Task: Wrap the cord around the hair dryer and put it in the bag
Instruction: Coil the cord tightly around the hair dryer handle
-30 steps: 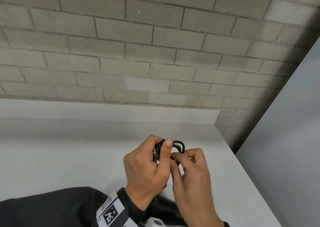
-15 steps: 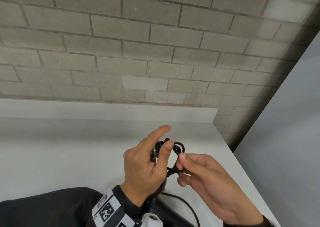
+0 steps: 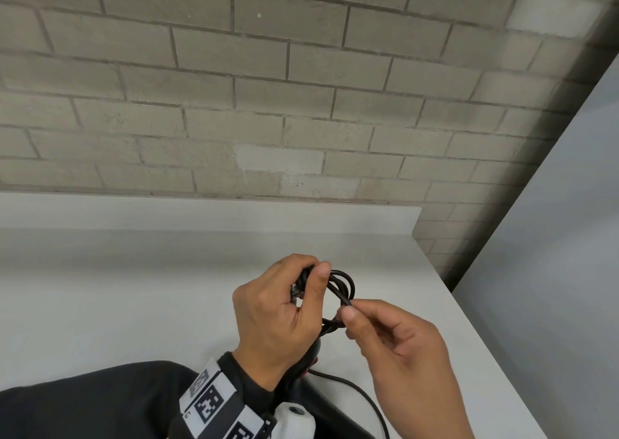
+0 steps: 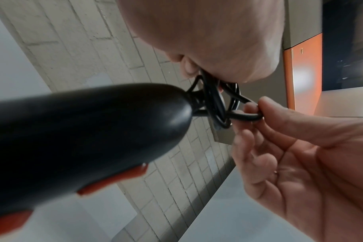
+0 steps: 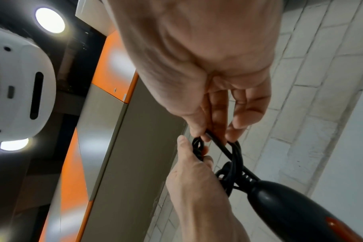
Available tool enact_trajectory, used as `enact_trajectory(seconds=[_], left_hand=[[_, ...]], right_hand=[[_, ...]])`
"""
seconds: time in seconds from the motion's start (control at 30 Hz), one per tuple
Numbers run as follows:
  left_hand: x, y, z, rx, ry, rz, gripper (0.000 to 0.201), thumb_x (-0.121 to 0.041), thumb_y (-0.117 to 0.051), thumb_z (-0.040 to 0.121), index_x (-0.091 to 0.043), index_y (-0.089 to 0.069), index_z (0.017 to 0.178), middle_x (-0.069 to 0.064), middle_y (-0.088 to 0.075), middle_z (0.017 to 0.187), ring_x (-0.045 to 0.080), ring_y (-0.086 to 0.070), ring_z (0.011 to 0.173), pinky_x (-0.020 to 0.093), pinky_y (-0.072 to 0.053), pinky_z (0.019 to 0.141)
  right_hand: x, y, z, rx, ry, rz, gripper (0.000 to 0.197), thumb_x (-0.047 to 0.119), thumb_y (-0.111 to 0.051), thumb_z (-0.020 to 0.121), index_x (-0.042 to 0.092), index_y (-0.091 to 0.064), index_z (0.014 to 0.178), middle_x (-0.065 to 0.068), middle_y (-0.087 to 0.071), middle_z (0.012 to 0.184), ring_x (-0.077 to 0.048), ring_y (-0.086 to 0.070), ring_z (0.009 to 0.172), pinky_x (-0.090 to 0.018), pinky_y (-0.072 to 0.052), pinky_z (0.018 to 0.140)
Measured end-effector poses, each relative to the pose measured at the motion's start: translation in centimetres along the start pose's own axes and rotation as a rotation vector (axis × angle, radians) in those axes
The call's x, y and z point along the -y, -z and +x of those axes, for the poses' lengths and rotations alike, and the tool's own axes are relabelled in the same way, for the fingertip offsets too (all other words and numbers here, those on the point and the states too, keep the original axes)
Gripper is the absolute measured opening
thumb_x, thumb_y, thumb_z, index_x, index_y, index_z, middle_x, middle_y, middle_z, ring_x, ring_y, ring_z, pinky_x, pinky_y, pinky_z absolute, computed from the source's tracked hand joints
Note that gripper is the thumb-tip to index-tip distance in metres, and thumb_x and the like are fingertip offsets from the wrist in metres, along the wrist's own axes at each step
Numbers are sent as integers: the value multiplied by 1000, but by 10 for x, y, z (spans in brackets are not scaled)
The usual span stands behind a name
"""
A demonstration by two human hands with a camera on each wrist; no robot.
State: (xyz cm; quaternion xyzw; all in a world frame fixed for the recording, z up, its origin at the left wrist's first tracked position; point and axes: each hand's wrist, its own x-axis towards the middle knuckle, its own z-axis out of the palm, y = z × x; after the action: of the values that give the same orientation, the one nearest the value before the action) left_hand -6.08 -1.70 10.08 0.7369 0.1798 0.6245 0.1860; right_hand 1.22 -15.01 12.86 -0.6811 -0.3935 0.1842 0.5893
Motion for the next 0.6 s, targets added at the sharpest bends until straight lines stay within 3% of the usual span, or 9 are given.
enact_trajectory(seconds=[0.17, 0.23, 0.3, 0.37, 0.47, 0.6], left_hand=[[0, -1, -4, -4, 23, -15, 48, -46, -45, 101, -14, -71, 77, -18, -57, 67, 0, -50, 58, 20, -40, 50], [-1, -2, -6, -11, 33, -39, 47, -45, -45, 102, -14, -70, 77, -21, -53, 67, -1, -48, 57, 21, -40, 49], [-2, -3, -6, -19, 2, -53, 47, -44, -45, 102, -13, -69, 76, -18, -55, 66, 0, -48, 57, 21, -39, 49], [0, -3, -4, -26, -23, -39, 48, -43, -45, 102, -12, -70, 76, -13, -60, 65, 1, -49, 56, 20, -40, 49], [3, -2, -1, -40, 33, -31, 49, -46, -46, 101, -12, -70, 76, -20, -55, 67, -1, -48, 57, 18, -39, 50], [3, -4, -5, -48, 78, -49, 48, -49, -46, 101, -13, -70, 78, -24, -50, 66, -2, -47, 56, 21, -40, 49]], right_hand=[[6, 9, 7, 186, -142, 175, 27, 34, -63, 84, 12, -74, 74, -4, -76, 77, -12, -67, 69, -21, -53, 71], [12, 15, 12, 272, -298, 417, 29, 33, -69, 85, 9, -71, 70, -7, -66, 61, -18, -58, 60, -28, -55, 68], [12, 17, 15, 333, -491, 777, 28, 32, -71, 80, 5, -69, 72, -2, -44, 44, -17, -43, 50, -36, -53, 57], [4, 13, 15, 365, -574, 1043, 30, 29, -83, 70, 4, -67, 73, 4, -37, 38, -16, -39, 45, -34, -46, 49], [-16, 4, 11, 355, -409, 1111, 39, 28, -94, 57, 4, -68, 73, 1, -45, 45, -14, -44, 47, -29, -44, 49], [-34, -7, 1, 303, 9, 692, 30, 32, -91, 63, 16, -66, 71, -6, -66, 74, -19, -59, 68, -25, -50, 65]])
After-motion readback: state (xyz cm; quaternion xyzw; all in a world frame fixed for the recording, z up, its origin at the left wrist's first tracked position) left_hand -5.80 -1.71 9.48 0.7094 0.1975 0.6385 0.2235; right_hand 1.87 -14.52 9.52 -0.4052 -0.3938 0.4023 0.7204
